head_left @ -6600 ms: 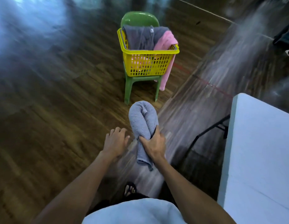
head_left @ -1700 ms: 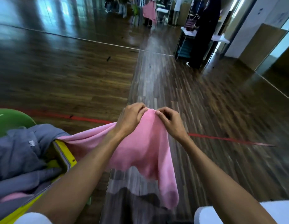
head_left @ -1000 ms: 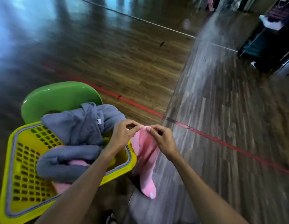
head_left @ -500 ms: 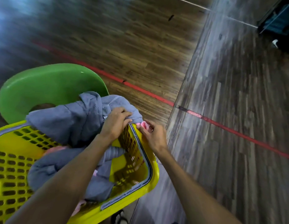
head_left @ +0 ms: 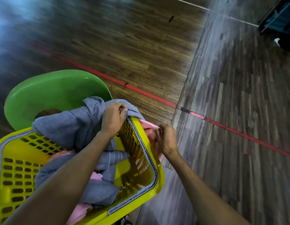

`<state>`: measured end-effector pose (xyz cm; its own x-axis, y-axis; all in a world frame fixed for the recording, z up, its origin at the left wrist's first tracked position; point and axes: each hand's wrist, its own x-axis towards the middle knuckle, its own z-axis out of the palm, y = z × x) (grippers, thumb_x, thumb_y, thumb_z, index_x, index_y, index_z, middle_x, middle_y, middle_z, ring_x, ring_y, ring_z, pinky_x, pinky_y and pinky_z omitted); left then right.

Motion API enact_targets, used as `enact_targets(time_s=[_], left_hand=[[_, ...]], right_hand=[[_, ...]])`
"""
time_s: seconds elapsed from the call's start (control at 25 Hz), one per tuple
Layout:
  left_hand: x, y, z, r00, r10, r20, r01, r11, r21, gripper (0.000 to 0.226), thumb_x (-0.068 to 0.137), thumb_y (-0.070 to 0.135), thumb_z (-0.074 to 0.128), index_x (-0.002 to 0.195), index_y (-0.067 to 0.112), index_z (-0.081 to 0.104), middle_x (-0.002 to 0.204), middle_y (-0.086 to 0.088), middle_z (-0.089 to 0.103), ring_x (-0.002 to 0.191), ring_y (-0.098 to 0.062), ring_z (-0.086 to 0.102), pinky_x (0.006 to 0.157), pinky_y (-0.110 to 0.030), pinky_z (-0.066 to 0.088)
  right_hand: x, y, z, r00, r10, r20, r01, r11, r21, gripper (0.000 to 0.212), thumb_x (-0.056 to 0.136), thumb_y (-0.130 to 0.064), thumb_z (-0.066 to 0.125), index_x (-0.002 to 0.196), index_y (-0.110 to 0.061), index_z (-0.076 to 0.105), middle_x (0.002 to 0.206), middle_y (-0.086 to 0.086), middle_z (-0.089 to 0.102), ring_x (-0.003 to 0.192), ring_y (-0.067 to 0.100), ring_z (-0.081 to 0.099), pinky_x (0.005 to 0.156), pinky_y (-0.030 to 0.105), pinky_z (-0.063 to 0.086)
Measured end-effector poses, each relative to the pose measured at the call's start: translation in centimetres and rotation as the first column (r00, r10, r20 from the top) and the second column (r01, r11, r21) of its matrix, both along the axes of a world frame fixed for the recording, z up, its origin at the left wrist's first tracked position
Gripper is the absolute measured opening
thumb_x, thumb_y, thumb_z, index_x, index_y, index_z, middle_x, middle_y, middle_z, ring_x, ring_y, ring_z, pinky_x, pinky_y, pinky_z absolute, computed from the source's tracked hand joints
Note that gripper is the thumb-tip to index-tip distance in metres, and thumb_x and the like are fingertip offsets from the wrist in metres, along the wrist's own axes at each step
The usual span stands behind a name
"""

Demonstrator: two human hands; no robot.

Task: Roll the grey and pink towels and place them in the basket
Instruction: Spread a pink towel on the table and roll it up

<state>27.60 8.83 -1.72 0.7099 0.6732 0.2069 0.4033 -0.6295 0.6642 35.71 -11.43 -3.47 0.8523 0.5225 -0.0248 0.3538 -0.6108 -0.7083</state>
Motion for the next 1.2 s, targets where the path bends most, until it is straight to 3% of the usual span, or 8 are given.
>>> enact_targets(time_s=[0.32,0.44,0.56,0.64,0.72,0.8,0.92,1.2], left_hand=[[0.0,0.4,2.0,0.983,0.086,-0.164,-0.089,0.996,-0.010,0.008,0.087,0.012,0.063,0.087,0.006,0.069,0.089,-0.017,0.068,0.086,-0.035,0.062,0.077,-0.040,0.046],[2.6,-4.6,5.3,0.972,-0.233,-0.024,0.233,0.973,0.003,0.014,0.084,0.013,0.069,0.097,0.009,0.071,0.094,-0.013,0.064,0.088,-0.026,0.061,0.081,-0.030,0.044],[5.9,-14.1,10.0,0.744,-0.658,0.114,0.663,0.748,-0.011,0.037,0.081,0.024,0.072,0.115,0.009,0.069,0.103,-0.006,0.065,0.093,-0.013,0.060,0.085,-0.010,0.038],[7.1,-20.1,12.4,0.639,-0.752,0.163,0.770,0.626,-0.124,0.035,0.082,0.020,0.072,0.113,0.006,0.069,0.105,0.000,0.069,0.095,0.001,0.063,0.083,-0.005,0.038],[8.3,-24.5,13.8,0.625,-0.743,0.240,0.780,0.589,-0.211,0.018,0.083,0.010,0.072,0.101,0.007,0.073,0.097,0.005,0.071,0.085,0.014,0.061,0.076,-0.005,0.041],[9.5,-27.2,14.9,0.637,-0.719,0.278,0.771,0.596,-0.225,0.007,0.084,0.014,0.072,0.090,0.010,0.074,0.088,0.002,0.074,0.079,0.002,0.065,0.071,-0.012,0.044],[11.5,-31.8,17.0,0.624,-0.731,0.276,0.781,0.595,-0.190,0.010,0.088,0.018,0.068,0.088,0.010,0.074,0.080,-0.001,0.073,0.078,-0.016,0.066,0.067,-0.015,0.045],[14.7,-44.1,19.9,0.576,-0.798,0.177,0.817,0.553,-0.163,0.021,0.089,0.033,0.059,0.090,0.015,0.070,0.083,0.002,0.071,0.079,-0.015,0.065,0.072,-0.026,0.046]], right_hand=[[3.7,-9.8,9.4,0.956,-0.250,0.156,0.234,0.965,0.114,0.027,0.091,-0.027,0.059,0.084,-0.004,0.070,0.074,0.011,0.065,0.071,0.024,0.056,0.066,0.033,0.040],[4.4,-12.1,12.4,0.971,-0.138,0.197,0.141,0.990,-0.002,0.016,0.090,-0.019,0.068,0.086,-0.004,0.073,0.080,0.012,0.062,0.077,0.024,0.055,0.071,0.032,0.039],[4.0,-14.7,15.1,0.979,-0.009,0.205,0.021,0.998,-0.056,0.016,0.089,-0.020,0.070,0.096,-0.006,0.074,0.086,0.004,0.052,0.081,0.020,0.053,0.073,0.025,0.037],[4.0,-17.9,17.2,0.972,0.029,0.233,-0.021,0.999,-0.038,0.015,0.090,-0.019,0.070,0.095,-0.006,0.074,0.078,-0.002,0.048,0.076,0.016,0.048,0.070,0.025,0.033],[4.6,-21.8,19.2,0.971,0.017,0.239,-0.014,1.000,-0.016,0.015,0.090,-0.022,0.069,0.096,-0.009,0.074,0.074,-0.008,0.044,0.073,0.013,0.047,0.068,0.024,0.033],[5.4,-25.5,20.4,0.964,-0.027,0.264,0.031,0.999,-0.011,0.017,0.091,-0.025,0.068,0.097,-0.011,0.075,0.071,-0.011,0.047,0.073,0.017,0.052,0.068,0.026,0.036],[6.9,-32.6,21.4,0.951,-0.145,0.274,0.136,0.989,0.051,0.016,0.092,-0.023,0.067,0.096,-0.010,0.075,0.075,-0.005,0.065,0.076,0.019,0.059,0.069,0.028,0.038],[8.6,-45.6,21.8,0.971,-0.220,0.097,0.205,0.968,0.145,0.017,0.093,-0.021,0.066,0.102,-0.010,0.075,0.092,0.001,0.076,0.087,0.013,0.070,0.079,0.028,0.052]])
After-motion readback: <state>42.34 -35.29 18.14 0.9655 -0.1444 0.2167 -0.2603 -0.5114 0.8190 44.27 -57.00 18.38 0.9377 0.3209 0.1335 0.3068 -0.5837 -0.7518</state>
